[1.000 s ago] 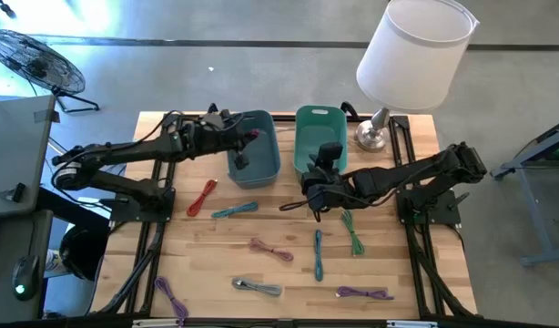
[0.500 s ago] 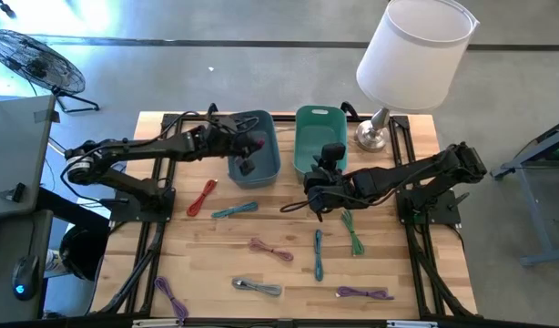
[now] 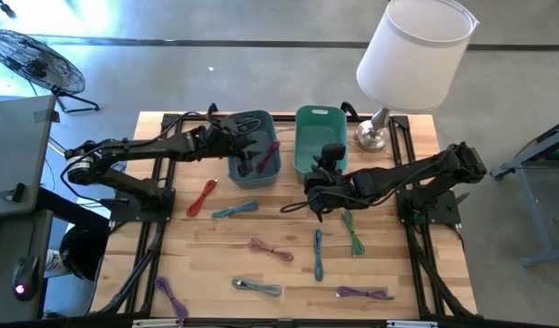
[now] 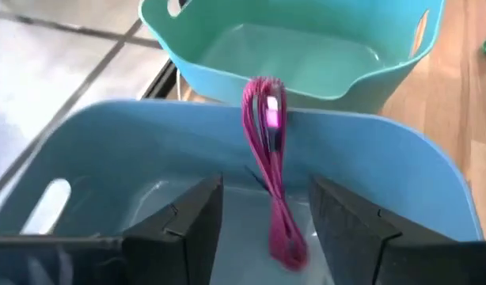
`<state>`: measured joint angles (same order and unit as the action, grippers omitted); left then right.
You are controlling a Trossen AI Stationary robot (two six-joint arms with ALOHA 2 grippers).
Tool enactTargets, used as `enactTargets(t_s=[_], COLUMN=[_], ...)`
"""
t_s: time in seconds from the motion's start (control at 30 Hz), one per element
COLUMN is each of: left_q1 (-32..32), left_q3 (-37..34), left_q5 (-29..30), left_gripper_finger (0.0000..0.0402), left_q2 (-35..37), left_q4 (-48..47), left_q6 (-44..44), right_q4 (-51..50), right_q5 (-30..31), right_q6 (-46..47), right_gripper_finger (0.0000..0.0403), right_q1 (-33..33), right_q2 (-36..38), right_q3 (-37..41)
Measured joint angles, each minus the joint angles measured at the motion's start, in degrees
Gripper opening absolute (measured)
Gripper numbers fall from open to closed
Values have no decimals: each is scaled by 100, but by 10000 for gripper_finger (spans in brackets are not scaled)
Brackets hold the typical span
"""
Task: Pick & Place USB Port
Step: Put the green charger cable into the green bin
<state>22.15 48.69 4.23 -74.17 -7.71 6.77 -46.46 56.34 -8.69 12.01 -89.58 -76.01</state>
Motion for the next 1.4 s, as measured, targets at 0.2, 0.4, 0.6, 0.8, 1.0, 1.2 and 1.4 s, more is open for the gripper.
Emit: enactTargets(t_s=[0.2,0.4,0.6,0.8,1.0,1.2,1.4], left_q1=[97,56,-385,-496,-492,-494,-494], left_q3=[5,335,603,624,623,623,623], left_q5=[-1510,-3515,-4027,-3941,-3772,-3819,-3818], left_gripper_finger=[189,189,190,190,190,190,190], left_q2=[168,544,714,721,719,719,719], left_q4=[900,1572,1594,1277,790,394,136], left_q6=[-92,147,716,952,1127,1298,1238], right_q4=[-727,-1528,-2305,-3595,-3484,-3471,-3479], right_q5=[-1372,-2263,-3681,-4152,-4661,-5032,-5081], right_q6=[164,1508,3707,5518,5972,6127,6140], right_gripper_finger=[133,133,133,133,133,158,207], right_q1=[119,468,643,767,981,1058,1160], right_q2=[270,1037,1723,1656,1279,727,69], right_q3=[-2,-2,-4,-7,-7,-4,-4])
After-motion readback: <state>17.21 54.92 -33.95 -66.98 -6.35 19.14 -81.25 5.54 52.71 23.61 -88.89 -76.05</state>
